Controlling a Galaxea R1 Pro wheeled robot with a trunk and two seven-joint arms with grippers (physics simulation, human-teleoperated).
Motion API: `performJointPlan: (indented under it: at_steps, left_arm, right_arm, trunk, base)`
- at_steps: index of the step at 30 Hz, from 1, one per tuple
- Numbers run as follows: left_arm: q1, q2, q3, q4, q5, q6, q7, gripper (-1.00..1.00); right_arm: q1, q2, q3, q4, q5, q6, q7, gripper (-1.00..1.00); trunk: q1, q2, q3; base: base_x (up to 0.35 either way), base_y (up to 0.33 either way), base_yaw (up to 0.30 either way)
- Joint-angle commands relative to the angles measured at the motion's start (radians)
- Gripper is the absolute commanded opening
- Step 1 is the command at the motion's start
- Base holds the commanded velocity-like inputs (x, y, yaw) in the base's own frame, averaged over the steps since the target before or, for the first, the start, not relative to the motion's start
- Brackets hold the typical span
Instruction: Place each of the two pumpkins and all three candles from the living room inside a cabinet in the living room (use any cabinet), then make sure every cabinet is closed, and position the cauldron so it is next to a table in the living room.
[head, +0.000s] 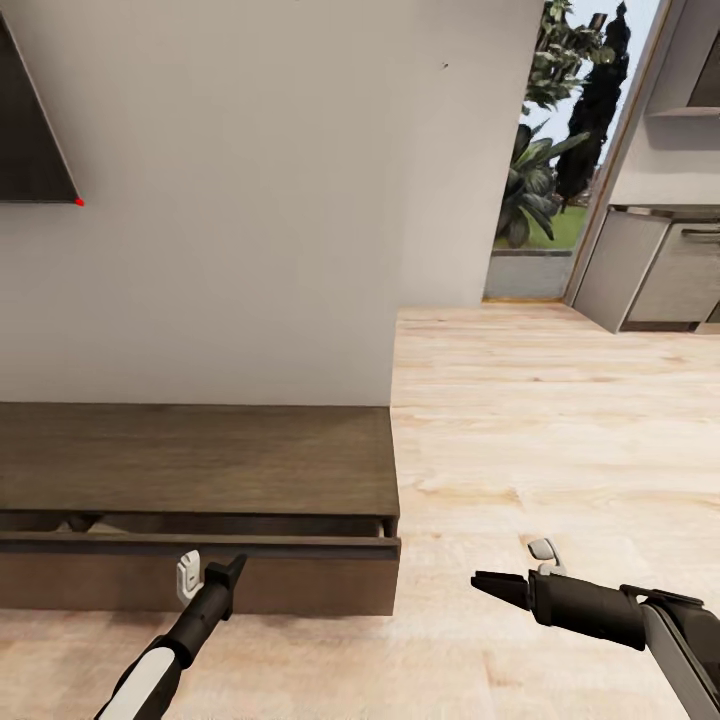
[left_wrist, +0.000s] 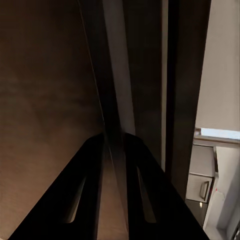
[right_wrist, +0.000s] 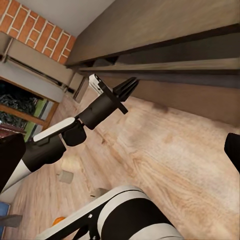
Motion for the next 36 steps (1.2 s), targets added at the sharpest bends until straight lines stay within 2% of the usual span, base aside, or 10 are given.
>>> performJointPlan:
  at_steps: [1, 36]
  left_arm:
    - [-0.001, 0.000, -0.002, -0.013, 0.011, 0.009, 0.000, -1.00]
    - [-0.001, 0.000, -0.002, -0.017, 0.011, 0.009, 0.000, -1.00]
  right_arm:
    - [0.000, 0.000, -0.001, 0.000, -0.002, 0.005, 0.001, 1.00]
    - [-0.001, 0.000, -0.001, 0.001, -0.004, 0.004, 0.003, 1.00]
  trunk:
    - [0.000, 0.000, -0.001]
    - [0.000, 0.000, -0.001]
  base:
    - [-0.026, 0.000, 0.000]
    - [-0.155, 0.000, 0.000]
